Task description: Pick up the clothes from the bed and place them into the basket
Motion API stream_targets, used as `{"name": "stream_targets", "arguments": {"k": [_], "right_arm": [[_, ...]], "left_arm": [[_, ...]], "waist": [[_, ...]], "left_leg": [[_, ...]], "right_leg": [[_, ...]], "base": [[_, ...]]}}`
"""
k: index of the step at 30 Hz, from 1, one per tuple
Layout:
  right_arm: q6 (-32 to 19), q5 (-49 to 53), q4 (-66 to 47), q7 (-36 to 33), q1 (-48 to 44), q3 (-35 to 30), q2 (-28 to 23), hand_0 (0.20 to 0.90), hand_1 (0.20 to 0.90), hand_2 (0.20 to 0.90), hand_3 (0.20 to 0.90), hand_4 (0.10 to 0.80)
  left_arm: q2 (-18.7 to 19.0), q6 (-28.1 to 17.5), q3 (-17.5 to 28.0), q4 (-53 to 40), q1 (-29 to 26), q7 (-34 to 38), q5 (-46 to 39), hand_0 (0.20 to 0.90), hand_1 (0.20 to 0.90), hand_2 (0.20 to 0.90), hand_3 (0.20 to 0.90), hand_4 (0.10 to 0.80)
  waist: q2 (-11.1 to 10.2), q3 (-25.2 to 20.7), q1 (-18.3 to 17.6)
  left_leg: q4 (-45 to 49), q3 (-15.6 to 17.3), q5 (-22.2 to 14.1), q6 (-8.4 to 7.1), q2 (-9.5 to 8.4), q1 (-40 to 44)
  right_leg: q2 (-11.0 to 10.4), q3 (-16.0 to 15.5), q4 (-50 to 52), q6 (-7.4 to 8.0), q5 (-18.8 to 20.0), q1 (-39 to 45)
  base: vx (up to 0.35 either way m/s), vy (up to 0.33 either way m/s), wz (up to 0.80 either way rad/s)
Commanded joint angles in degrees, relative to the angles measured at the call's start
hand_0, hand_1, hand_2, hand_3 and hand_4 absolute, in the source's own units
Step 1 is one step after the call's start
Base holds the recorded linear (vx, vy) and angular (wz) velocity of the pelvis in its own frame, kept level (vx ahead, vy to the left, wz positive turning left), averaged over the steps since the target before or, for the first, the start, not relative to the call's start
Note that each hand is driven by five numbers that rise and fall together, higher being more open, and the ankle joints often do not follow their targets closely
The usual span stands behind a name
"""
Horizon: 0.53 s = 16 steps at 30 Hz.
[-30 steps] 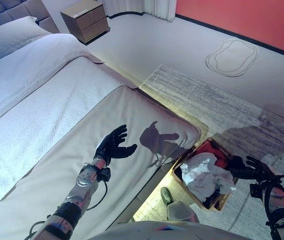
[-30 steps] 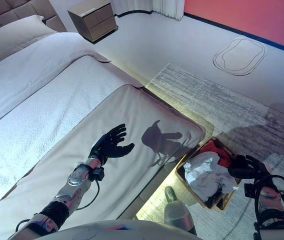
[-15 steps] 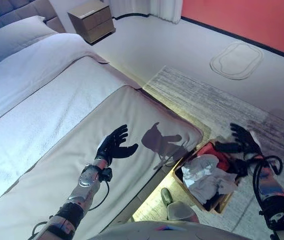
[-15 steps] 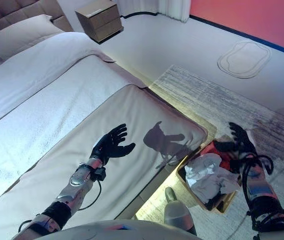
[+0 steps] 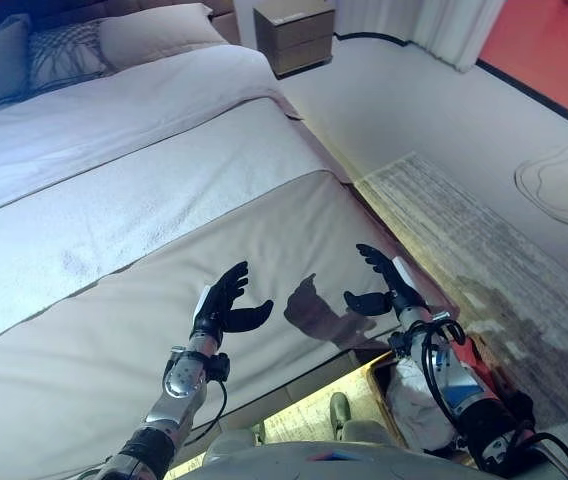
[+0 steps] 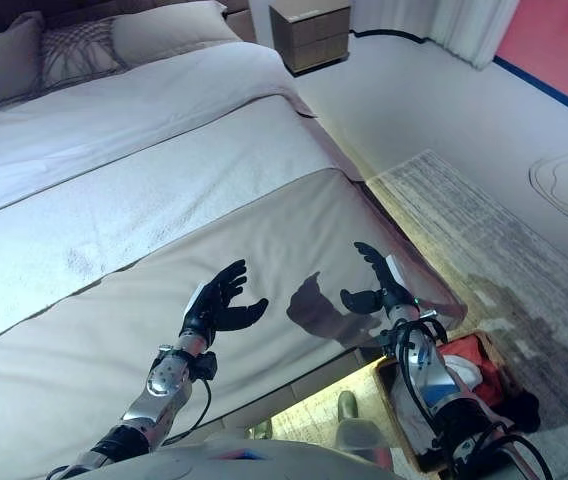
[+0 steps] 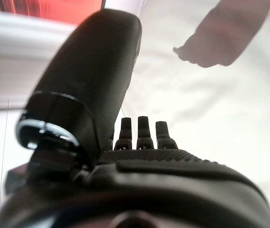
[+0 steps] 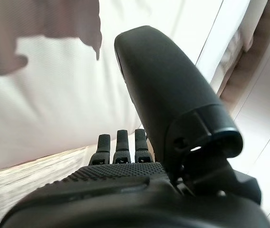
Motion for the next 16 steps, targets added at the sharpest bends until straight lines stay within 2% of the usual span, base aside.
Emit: {"name": "stream_targets", "arguments": {"k": [1, 9, 16], "right_arm": [[-5.21, -0.55, -6.23, -0.83, -1.97, -1.12, 0.63, 0.9, 0.9, 0.9, 0.9, 0.8], [-3.48, 3.02, -6.59, -1.71, -0.05, -1.1, 2.56, 0.9, 0.9, 0.9, 0.9, 0.8], [-3.81, 4.6, -5.34, -1.04, 0.54, -0.48, 4.0, 0.9, 0.9, 0.9, 0.9, 0.8]], "left_arm": [[2.25, -6.67, 2.58, -2.51, -1.21, -1.36, -0.06, 0.9, 0.9, 0.9, 0.9, 0.8], [1.24, -3.6, 5.69, -0.71, 0.62, -3.01, -4.7, 0.9, 0.9, 0.9, 0.9, 0.8], [0.99, -3.45, 5.69, -1.5, 0.41, -2.53, -4.4, 0.9, 0.9, 0.9, 0.9, 0.8]], "waist": [[-3.1, -3.84, 1.62], [-3.43, -3.63, 3.53], [-3.29, -3.53, 3.56]], "left_leg": [[0.79, -1.83, -6.08, 1.86, -2.58, 1.54], [0.57, -3.51, -5.55, 1.92, -2.65, 1.67], [0.38, -3.7, -5.44, 2.11, -2.73, 2.21]], "right_leg": [[-0.88, -0.84, 1.86, -0.2, -3.9, 1.69], [-1.6, -4.03, 2.02, 0.05, -4.34, 3.19], [-1.68, -4.26, 2.11, 0.16, -4.23, 3.82]], "base": [[0.058, 0.014, 0.25], [0.019, -0.003, 0.25], [-0.001, 0.0, 0.05]]}}
